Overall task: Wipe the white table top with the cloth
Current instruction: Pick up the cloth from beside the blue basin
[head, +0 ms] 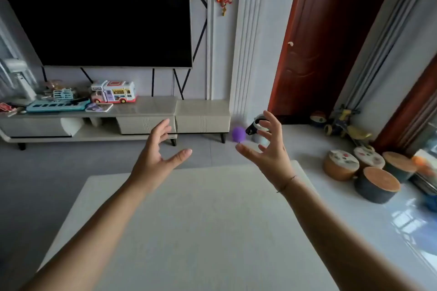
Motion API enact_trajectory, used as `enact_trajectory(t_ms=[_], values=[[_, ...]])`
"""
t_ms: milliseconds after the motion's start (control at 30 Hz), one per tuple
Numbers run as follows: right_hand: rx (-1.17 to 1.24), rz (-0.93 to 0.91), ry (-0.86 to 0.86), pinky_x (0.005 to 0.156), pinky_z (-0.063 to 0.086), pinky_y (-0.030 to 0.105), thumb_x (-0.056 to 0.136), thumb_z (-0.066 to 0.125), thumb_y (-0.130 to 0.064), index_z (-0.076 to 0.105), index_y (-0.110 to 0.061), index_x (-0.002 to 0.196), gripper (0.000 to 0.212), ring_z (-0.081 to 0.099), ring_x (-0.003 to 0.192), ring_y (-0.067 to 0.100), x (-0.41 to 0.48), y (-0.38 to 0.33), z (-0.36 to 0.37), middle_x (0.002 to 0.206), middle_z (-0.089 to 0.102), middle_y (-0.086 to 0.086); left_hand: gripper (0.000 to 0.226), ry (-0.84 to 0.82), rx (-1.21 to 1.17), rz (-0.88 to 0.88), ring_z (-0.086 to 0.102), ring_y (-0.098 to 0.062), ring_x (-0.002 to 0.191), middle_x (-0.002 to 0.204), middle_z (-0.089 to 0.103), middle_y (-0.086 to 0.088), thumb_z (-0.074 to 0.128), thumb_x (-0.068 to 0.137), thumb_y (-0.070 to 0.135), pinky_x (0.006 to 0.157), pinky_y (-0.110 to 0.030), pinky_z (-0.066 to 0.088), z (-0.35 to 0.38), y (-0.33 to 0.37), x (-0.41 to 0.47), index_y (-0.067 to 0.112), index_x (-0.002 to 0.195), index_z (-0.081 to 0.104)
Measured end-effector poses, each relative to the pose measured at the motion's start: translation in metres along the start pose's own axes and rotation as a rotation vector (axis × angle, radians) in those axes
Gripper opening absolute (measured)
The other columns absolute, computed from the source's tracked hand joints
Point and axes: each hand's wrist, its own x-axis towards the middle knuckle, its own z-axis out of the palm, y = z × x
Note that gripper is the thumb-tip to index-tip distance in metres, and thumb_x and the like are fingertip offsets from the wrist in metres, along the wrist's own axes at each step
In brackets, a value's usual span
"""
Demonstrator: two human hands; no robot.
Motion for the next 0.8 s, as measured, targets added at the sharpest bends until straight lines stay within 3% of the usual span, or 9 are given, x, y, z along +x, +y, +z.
enact_trajectory(t_ms=[167,300,633,733,800], values=[[-0.036,0.074,0.057,0.099,0.038,0.03,0.069,0.081,-0.028,0.024,-0.036,0.14,0.091,0.042,0.118,-0.002,-0.014,0.013,-0.016,0.137,0.038,-0.005,0.086,-0.089,-0.03,-0.027,0.041,-0.004,0.127,0.141,0.043,0.007,0.071,0.066,0.041,0.108,-0.03,0.028,0.027,-0.005,0.003,0.03,0.141,0.03],[-0.05,0.134,0.119,0.096,0.035,0.027,0.071,0.08,-0.027,0.022,-0.042,0.137,0.089,0.043,0.12,0.008,-0.032,0.026,-0.035,0.137,0.036,-0.004,0.084,-0.199,-0.053,-0.033,0.041,-0.003,0.127,0.141,0.042,0.009,0.071,0.068,0.04,0.109,-0.033,0.029,0.054,-0.01,0.005,0.032,0.141,0.029],[-0.122,0.28,0.371,0.106,0.036,0.04,0.071,0.079,-0.028,0.02,-0.034,0.142,0.092,0.04,0.123,0.013,-0.101,0.042,-0.095,0.137,0.035,-0.002,0.08,-0.523,-0.135,0.052,0.04,-0.002,0.128,0.142,0.041,0.01,0.07,0.068,0.045,0.107,-0.031,0.029,0.149,-0.001,0.002,0.045,0.136,0.029],[-0.145,0.317,0.477,0.103,0.036,0.034,0.071,0.079,-0.03,0.018,-0.033,0.143,0.094,0.04,0.124,0.014,-0.132,0.046,-0.121,0.139,0.035,-0.001,0.08,-0.645,-0.158,0.078,0.04,-0.003,0.129,0.141,0.041,0.01,0.071,0.069,0.044,0.109,-0.034,0.029,0.186,0.002,-0.004,0.044,0.138,0.029],[-0.159,0.336,0.549,0.095,0.037,0.023,0.071,0.079,-0.029,0.019,-0.035,0.142,0.093,0.041,0.123,0.014,-0.155,0.05,-0.139,0.139,0.034,0.001,0.081,-0.726,-0.171,0.096,0.04,-0.003,0.129,0.141,0.041,0.011,0.071,0.07,0.046,0.109,-0.034,0.029,0.212,0.007,-0.012,0.044,0.139,0.028]])
